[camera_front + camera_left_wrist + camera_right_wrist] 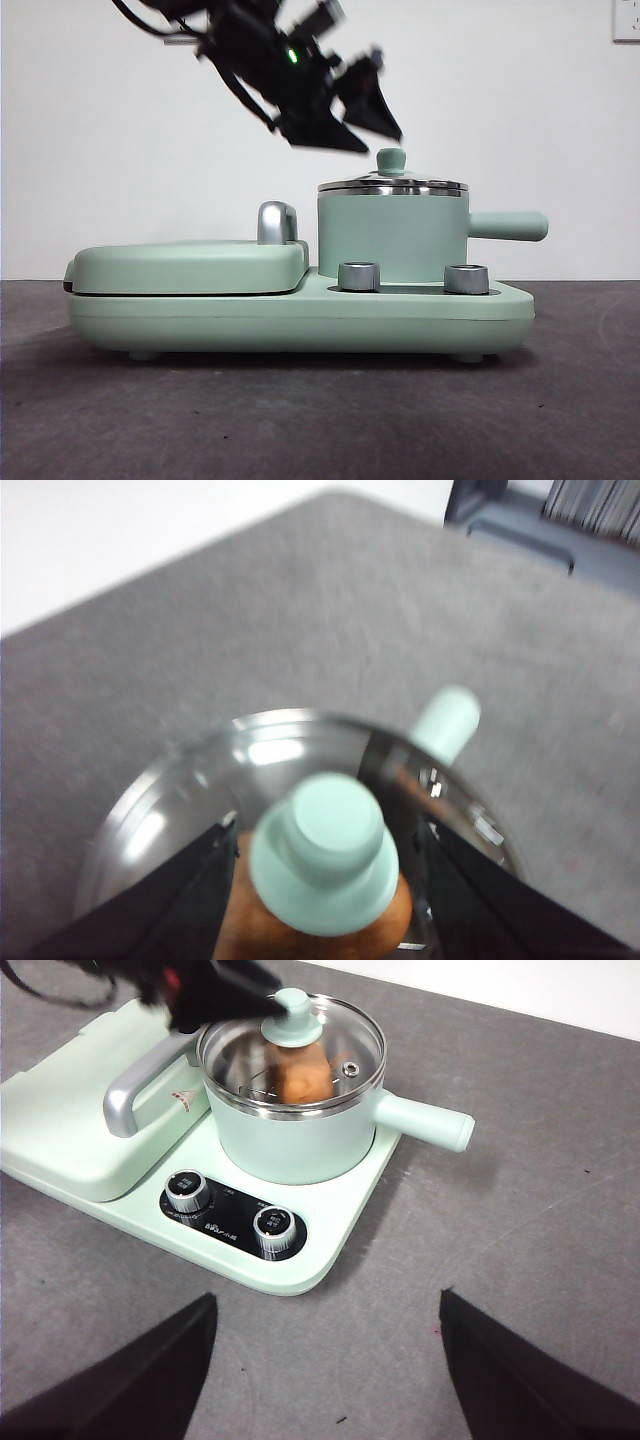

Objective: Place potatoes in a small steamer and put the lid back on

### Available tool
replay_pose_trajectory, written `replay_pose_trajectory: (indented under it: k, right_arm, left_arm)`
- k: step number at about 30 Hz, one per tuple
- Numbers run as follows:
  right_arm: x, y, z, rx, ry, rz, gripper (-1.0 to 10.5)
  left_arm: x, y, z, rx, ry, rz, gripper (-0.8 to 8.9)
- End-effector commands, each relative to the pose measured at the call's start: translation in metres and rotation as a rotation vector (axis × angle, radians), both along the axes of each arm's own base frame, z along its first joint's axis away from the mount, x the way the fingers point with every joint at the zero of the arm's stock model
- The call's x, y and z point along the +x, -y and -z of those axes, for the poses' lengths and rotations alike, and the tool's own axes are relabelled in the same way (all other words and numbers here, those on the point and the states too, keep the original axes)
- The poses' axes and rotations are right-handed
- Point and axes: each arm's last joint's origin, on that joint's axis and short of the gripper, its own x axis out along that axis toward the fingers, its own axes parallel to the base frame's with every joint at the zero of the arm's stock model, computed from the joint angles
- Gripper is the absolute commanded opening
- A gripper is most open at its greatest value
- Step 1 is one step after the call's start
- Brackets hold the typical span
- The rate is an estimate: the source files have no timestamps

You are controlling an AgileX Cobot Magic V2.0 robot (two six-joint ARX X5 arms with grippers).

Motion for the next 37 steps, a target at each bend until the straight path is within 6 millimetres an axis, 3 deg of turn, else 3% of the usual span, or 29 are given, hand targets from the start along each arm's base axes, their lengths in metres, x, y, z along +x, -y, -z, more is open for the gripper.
replay_pose_trajectory:
  k: [1, 11, 17, 27, 37]
  right_arm:
    - [0.001, -0.001, -0.002, 0.011, 0.001, 0.003, 3.5]
    - [0.001, -0.001, -0.002, 0.011, 0.0, 0.003, 3.5]
    - [0.001, -0.001, -0.002, 0.011, 0.0, 0.002, 3.5]
    - [0.001, -0.001, -0.002, 0.011, -0.001, 0.002, 3.5]
    - [0.001, -0.001, -0.002, 0.011, 0.001, 0.003, 3.5]
  left_arm:
    - [-0.005, -0.012, -0.027, -0.055, -0.007, -0.023, 2.77]
    - [-0.028, -0.091, -0.067, -0.03, -0.124, -0.066, 2.76]
    - [-0.057, -0.137, -0.074, -0.041, -0.112, -0.157, 2.76]
    - [-0.139, -0.195, -0.037, -0.104, -0.18, -0.33, 2.76]
    - [-0.201, -0.211, -0.003, -0.252, -0.303, -0.516, 2.79]
